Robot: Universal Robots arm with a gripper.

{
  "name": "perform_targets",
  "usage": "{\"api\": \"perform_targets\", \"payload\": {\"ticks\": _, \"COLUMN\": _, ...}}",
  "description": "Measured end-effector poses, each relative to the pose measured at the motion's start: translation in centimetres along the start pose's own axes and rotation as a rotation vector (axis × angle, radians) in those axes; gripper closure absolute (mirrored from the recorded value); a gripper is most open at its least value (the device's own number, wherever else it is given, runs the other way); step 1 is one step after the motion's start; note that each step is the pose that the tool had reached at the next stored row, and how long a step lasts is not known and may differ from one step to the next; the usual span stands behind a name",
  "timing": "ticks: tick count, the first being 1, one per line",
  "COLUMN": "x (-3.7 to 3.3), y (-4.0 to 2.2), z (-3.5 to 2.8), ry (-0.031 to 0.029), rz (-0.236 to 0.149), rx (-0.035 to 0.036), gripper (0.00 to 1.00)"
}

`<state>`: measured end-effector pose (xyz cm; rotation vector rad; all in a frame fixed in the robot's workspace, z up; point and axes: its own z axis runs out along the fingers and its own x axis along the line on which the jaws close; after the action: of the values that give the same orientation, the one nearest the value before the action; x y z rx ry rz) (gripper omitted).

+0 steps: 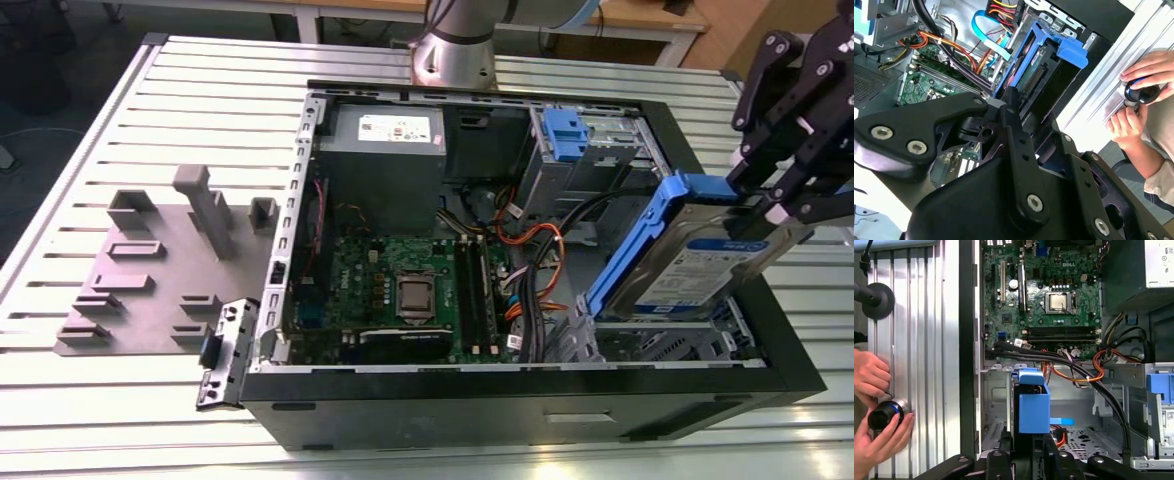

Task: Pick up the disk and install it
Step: 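Insert the disk into the insertion slot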

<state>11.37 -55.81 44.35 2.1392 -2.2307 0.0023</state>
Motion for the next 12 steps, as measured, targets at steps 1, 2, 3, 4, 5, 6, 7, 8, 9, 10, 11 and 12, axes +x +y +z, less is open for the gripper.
{"api": "perform_targets", "payload": {"ticks": 1, "x": -0.01, "y": -0.01, "z": 0.18, "ry": 0.0011, "rz": 0.000, "rx": 0.0000, "gripper": 0.65}}
{"api": "perform_targets", "payload": {"ticks": 2, "x": -0.01, "y": -0.01, "z": 0.36, "ry": 0.0022, "rz": 0.000, "rx": 0.0001, "gripper": 0.65}}
{"api": "perform_targets", "payload": {"ticks": 3, "x": -0.02, "y": -0.02, "z": 0.54, "ry": 0.0032, "rz": 0.000, "rx": 0.0001, "gripper": 0.65}}
{"api": "perform_targets", "payload": {"ticks": 4, "x": -0.03, "y": -0.02, "z": 0.72, "ry": 0.0040, "rz": 0.000, "rx": 0.0002, "gripper": 0.65}}
{"api": "perform_targets", "payload": {"ticks": 5, "x": -0.03, "y": -0.03, "z": 0.90, "ry": 0.0048, "rz": 0.000, "rx": 0.0002, "gripper": 0.65}}
{"api": "perform_targets", "payload": {"ticks": 6, "x": -0.04, "y": -0.04, "z": 1.10, "ry": 0.0056, "rz": 0.000, "rx": 0.0002, "gripper": 0.65}}
{"api": "perform_targets", "payload": {"ticks": 7, "x": -0.05, "y": -0.04, "z": 1.28, "ry": 0.0061, "rz": 0.000, "rx": 0.0003, "gripper": 0.65}}
{"api": "perform_targets", "payload": {"ticks": 8, "x": -0.05, "y": -0.05, "z": 1.46, "ry": 0.0066, "rz": 0.000, "rx": 0.0003, "gripper": 0.65}}
{"api": "perform_targets", "payload": {"ticks": 9, "x": -0.06, "y": -0.06, "z": 1.64, "ry": 0.0071, "rz": 0.000, "rx": 0.0003, "gripper": 0.65}}
{"api": "perform_targets", "payload": {"ticks": 10, "x": -0.06, "y": -0.06, "z": 1.73, "ry": 0.0075, "rz": 0.000, "rx": 0.0003, "gripper": 0.65}}
{"api": "perform_targets", "payload": {"ticks": 11, "x": -0.07, "y": -0.06, "z": 1.74, "ry": 0.0075, "rz": 0.000, "rx": 0.0003, "gripper": 0.65}}
{"api": "perform_targets", "payload": {"ticks": 12, "x": -0.06, "y": -0.06, "z": 1.73, "ry": 0.0065, "rz": 0.000, "rx": 0.0003, "gripper": 0.65}}
